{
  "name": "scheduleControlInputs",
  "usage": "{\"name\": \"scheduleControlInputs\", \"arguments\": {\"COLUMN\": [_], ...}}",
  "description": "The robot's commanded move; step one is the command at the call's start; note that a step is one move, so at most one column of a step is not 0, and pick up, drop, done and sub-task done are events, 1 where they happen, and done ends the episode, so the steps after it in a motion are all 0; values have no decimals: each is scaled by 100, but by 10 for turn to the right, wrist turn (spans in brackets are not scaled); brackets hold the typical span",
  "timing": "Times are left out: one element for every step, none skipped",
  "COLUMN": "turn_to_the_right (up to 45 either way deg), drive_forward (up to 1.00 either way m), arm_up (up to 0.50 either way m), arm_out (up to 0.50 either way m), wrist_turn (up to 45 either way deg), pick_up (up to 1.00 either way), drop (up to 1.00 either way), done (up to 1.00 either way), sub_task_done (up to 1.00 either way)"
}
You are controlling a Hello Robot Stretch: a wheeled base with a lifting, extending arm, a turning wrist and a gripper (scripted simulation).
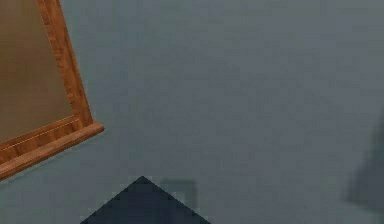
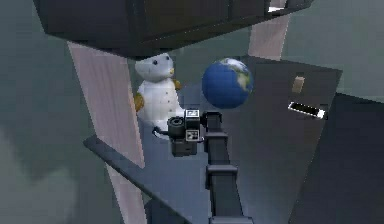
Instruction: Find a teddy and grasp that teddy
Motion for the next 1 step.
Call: {"name": "scheduleControlInputs", "arguments": {"turn_to_the_right": [0], "drive_forward": [0], "arm_up": [0], "arm_out": [0], "wrist_turn": [0], "pick_up": [0], "drop": [0], "done": [100], "sub_task_done": [0]}}
